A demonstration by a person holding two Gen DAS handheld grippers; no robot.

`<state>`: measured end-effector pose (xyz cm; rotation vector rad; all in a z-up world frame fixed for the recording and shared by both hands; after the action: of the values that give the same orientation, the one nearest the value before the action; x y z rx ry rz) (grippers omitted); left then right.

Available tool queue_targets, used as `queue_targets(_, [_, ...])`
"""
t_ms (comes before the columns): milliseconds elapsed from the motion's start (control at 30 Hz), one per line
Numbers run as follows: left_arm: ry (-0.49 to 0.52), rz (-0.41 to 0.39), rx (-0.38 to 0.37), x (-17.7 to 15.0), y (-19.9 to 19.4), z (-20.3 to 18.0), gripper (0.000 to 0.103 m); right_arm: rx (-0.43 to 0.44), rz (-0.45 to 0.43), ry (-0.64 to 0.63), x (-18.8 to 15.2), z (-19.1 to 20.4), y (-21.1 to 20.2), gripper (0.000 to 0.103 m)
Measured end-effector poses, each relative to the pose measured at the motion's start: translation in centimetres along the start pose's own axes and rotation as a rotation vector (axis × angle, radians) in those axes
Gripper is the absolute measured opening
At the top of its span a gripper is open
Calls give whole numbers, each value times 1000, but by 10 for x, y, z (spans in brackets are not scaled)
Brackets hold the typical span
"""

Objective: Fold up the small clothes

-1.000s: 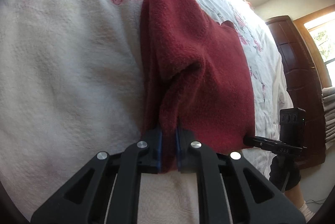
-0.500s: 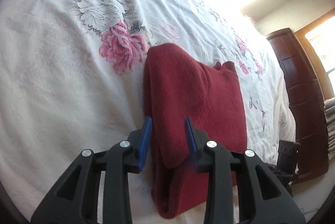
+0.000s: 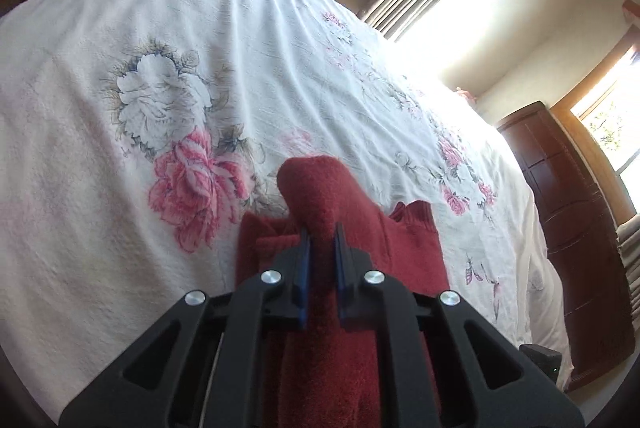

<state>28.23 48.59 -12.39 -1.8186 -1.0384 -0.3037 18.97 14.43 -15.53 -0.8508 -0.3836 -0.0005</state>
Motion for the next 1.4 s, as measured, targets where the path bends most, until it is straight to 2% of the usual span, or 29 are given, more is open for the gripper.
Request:
queue_targets(67, [-43, 129, 44, -16, 25, 21, 9, -4, 5, 6, 1, 0, 2, 55])
queue_targets(100, [-69, 162, 37, -20, 31, 30, 10, -6, 7, 5, 1, 1, 2, 55])
queue_targets(200, [-103, 157, -24, -17, 23, 35, 16, -18, 9, -10, 4, 6, -1, 55])
queue_targets(267, [-108, 164, -78, -18, 7, 32, 27, -15, 6, -16, 7, 9, -5, 55])
queue_targets(333, [-83, 190, -114, -25, -9, 30, 47, -11, -7, -19, 12, 12, -11, 55])
queue_targets(367, [-76, 207, -131, -30, -16, 28, 50, -7, -17, -20, 15, 11, -15, 56])
queue_targets(400, [-78, 226, -149, -37, -20, 26, 58, -2, -30, -17, 18, 11, -19, 57])
queue_targets(433, [-89, 250, -163, -44, -24, 25, 69, 2, -42, -9, 21, 11, -22, 61])
queue_targets(467, [-104, 264, -180, -50, -27, 26, 70, 8, -53, 4, 25, 10, -24, 65])
queue_targets(533, [-121, 284, -200, -60, -27, 27, 72, 28, -72, 35, 33, 9, -26, 66])
queue_targets(633, [-111, 325, -188, -73, -14, 29, 72, 65, -80, 85, 45, 6, -23, 66])
queue_targets(833, [-157, 386, -272, -83, 21, 23, 72, 74, -59, 113, 62, -6, 1, 70])
queue_targets(900, [-141, 390, -288, -84, 29, 16, 77, 88, -57, 129, 68, -11, 11, 71])
queue_targets(1033, [-107, 392, -280, -86, 31, 9, 78, 178, -51, 208, 79, -26, 34, 74])
queue_targets(1067, [-95, 384, -279, -85, 28, 8, 77, 201, -53, 228, 79, -27, 39, 74])
queue_targets(1133, [-68, 370, -262, -87, 25, 4, 65, 227, -59, 252, 83, -25, 49, 74])
queue_targets(1167, [-51, 369, -238, -88, 24, 5, 62, 225, -63, 248, 84, -23, 51, 72])
queue_targets(1200, [-47, 364, -225, -89, 23, 5, 53, 224, -72, 233, 85, -19, 52, 69])
queue_targets(1267, [-68, 354, -216, -87, 21, 7, 46, 241, -93, 229, 85, -13, 43, 49])
queue_targets(1300, [-78, 349, -214, -86, 20, 8, 42, 261, -109, 226, 85, -9, 36, 44])
queue_targets(1400, [-81, 330, -207, -83, 12, 4, 38, 292, -123, 170, 89, 12, 12, 41])
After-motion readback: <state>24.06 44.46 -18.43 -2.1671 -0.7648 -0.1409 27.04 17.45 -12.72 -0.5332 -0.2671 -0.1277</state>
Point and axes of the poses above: each gripper's, at about its wrist camera, not at the fingertips, and y roughly the way its jaws point, z to its left, x to its top, the point moved 5 cm from there along y, roughly the way its jaws point, and after that the axes turned 10 degrees about -z, right-handed, at the moved point
